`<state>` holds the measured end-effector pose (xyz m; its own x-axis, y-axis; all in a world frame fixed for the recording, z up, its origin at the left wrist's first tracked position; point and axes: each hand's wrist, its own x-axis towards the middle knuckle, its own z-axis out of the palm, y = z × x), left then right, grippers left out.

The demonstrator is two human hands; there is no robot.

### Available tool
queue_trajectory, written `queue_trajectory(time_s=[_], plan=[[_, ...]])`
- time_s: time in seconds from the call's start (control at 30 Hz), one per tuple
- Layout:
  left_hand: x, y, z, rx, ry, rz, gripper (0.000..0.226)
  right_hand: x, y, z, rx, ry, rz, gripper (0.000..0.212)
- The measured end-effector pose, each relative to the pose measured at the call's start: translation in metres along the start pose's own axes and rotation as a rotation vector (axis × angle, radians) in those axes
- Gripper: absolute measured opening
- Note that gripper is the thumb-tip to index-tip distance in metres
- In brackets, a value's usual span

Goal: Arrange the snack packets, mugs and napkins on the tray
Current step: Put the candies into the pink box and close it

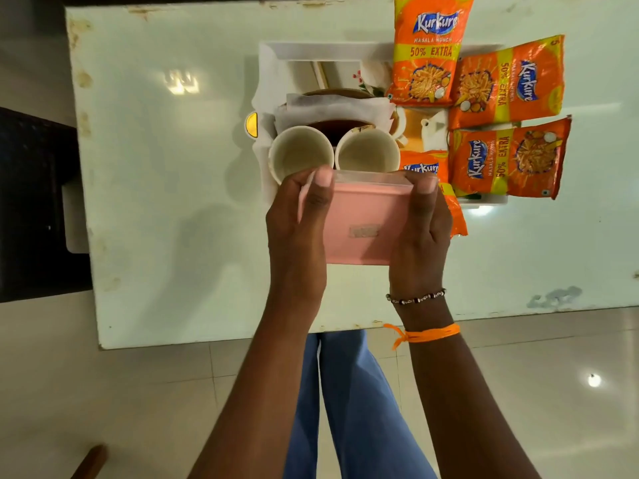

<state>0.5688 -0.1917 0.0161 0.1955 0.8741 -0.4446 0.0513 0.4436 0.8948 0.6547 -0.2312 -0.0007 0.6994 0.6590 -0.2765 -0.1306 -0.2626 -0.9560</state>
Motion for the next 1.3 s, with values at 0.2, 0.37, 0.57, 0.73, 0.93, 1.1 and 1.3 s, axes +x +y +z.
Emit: queue_trajectory(time_s=[0.2, 0.37, 0.57, 0.73, 0.93, 1.1, 1.3], plan=[[0.009, -0.003, 0.007, 0.004, 0.041, -0.039, 0.027, 0.021, -0.006, -0.007, -0.104, -0.097, -0.017, 0.06], [0.034, 0.011, 0.016, -0.013, 0.104, -0.023, 0.033, 0.056, -0.016, -0.005, -0.07, -0.086, 0.082, 0.012], [0.1, 0.044, 0.017, 0.17, 0.147, -0.004, 0.029, 0.122, -0.035, 0.01, -0.155, -0.139, 0.157, 0.019], [0.163, 0.046, 0.015, 0.342, 0.119, 0.039, 0.035, 0.174, -0.028, 0.027, -0.412, -0.145, 0.033, 0.034], [0.203, 0.032, 0.012, 0.624, -0.036, 0.001, 0.037, 0.208, -0.008, 0.046, -0.567, -0.235, 0.1, 0.036], [0.215, 0.019, 0.01, 0.71, -0.096, -0.042, 0.043, 0.216, 0.007, 0.051, -0.631, -0.266, 0.136, 0.033], [0.219, 0.013, 0.007, 0.72, -0.129, -0.062, 0.043, 0.22, 0.013, 0.052, -0.648, -0.257, 0.144, 0.03]])
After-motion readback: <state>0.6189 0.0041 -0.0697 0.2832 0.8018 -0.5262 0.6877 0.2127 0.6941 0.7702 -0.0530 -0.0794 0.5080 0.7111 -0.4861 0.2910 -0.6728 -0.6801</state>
